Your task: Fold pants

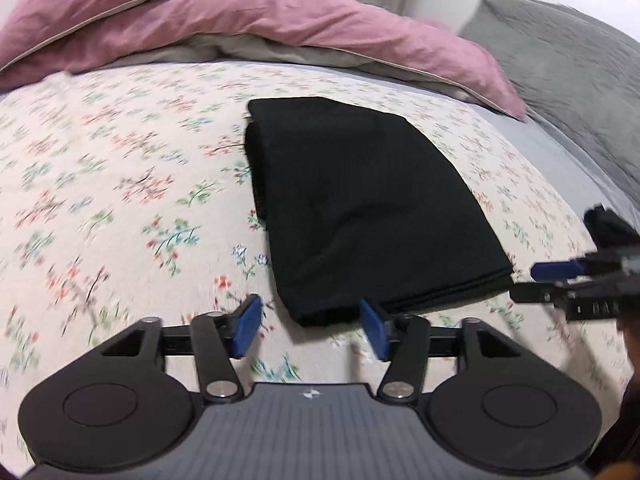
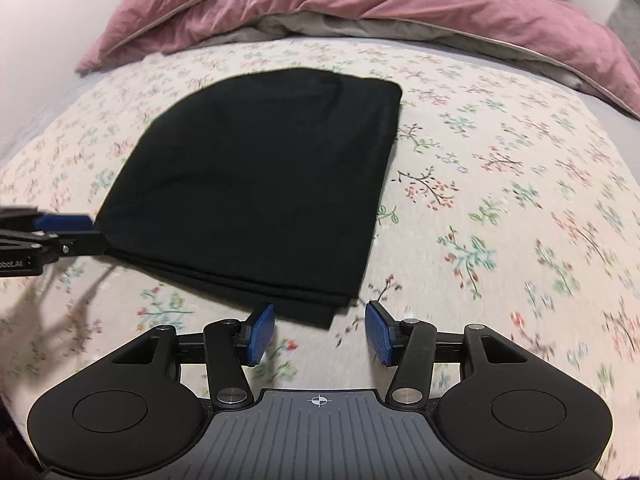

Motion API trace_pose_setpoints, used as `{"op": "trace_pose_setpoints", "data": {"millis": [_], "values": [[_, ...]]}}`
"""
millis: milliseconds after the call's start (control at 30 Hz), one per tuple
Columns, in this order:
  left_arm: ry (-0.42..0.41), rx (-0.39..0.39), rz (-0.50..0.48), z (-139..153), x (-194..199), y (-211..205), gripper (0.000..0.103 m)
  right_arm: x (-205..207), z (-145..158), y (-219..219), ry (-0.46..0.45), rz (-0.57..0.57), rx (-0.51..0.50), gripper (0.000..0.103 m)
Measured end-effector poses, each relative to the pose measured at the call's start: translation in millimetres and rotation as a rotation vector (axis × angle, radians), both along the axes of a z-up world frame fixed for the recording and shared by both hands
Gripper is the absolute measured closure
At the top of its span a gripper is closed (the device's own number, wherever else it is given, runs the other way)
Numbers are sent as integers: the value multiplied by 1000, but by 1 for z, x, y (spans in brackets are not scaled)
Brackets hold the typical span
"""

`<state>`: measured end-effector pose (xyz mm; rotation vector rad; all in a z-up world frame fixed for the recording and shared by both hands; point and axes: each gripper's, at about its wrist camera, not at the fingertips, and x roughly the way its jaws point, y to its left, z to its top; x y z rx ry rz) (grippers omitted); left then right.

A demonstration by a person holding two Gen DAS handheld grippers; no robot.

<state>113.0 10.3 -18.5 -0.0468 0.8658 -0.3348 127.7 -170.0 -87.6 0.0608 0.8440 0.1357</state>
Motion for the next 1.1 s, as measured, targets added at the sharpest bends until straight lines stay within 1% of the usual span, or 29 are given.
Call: {"op": "trace_pose_setpoints", "data": {"millis": [33,67,100,167,200,267,400,467,533,600,667,733,800,933,1100], "values": [[8,5,23,4,-3,-3,10,-5,4,3,-17,-5,-1,46],[13,8,40,7,-8,-5,9,-11,8,6,-36,-11,-8,40],[20,16,56,10,-12,-8,6,-14,12,7,-51,-15,-15,37],[32,51,88,14,-19,-15,2,-21,19,11,-73,-25,-24,35],[29,71,98,17,-21,-20,0,-23,22,13,-81,-34,-25,32],[24,96,123,22,-26,-28,0,-26,28,14,-97,-66,-36,25],[28,88,164,35,-35,-34,0,-28,35,15,-119,-130,-49,16],[35,94,186,36,-33,-37,0,-30,35,14,-117,-163,-58,15],[46,113,207,36,-32,-40,0,-30,35,14,-113,-185,-65,14],[55,133,224,35,-32,-43,0,-32,35,13,-108,-199,-61,11],[65,161,226,33,-32,-47,0,-32,34,12,-104,-217,-52,9],[61,198,232,31,-31,-51,0,-32,32,11,-92,-235,-51,9],[51,219,239,31,-33,-54,0,-32,31,10,-74,-251,-57,6],[43,206,246,33,-36,-57,0,-36,33,9,-83,-265,-71,5],[26,216,243,35,-39,-65,0,-39,34,6,-88,-272,-75,4]]}}
